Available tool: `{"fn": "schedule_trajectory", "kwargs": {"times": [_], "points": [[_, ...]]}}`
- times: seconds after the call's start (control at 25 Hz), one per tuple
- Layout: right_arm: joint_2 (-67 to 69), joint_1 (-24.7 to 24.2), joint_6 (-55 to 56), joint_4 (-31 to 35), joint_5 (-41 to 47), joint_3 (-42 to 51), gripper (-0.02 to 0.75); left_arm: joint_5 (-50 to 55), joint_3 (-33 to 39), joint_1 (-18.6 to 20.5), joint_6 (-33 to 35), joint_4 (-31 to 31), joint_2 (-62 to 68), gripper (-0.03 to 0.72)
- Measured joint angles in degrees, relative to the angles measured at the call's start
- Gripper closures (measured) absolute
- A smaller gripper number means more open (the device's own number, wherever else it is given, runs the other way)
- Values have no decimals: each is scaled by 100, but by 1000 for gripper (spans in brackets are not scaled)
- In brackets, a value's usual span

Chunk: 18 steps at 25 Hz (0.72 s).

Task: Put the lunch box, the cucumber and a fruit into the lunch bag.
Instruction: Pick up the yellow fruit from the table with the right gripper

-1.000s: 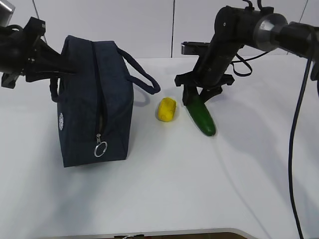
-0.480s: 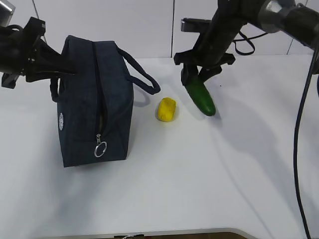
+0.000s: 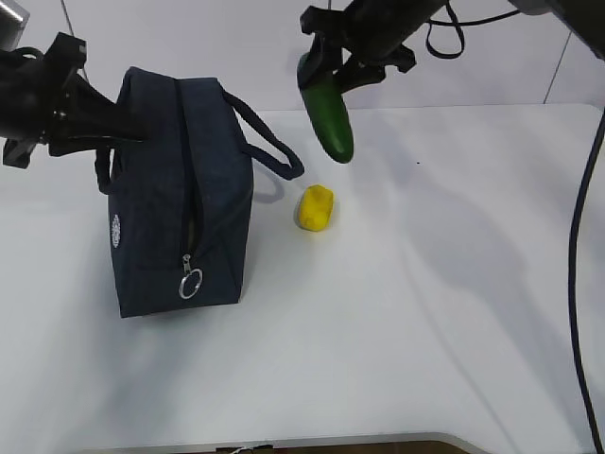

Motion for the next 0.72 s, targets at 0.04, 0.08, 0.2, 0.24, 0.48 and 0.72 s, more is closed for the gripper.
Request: {"fn": "schedule_trajectory", "kwargs": {"times": [0.04,0.08,0.2,0.24,0.48,0.72], "points": [[-12,0,0,288,0,0,370,0,0,0,0,0,0,683],[-25,0,0,556,11,0,370,0,0,0,4,0,0,683],[-25,11,0,1453,11,0,370,0,0,0,4,0,0,683],[-25,11,0,1642,11,0,370,0,0,0,4,0,0,683],[-33,246,-20,2091,11,0,370,10,0,0,13,0,0,683],[-33,638,-44,2186,11,0,370,132,0,0,242,-285,0,683]]}}
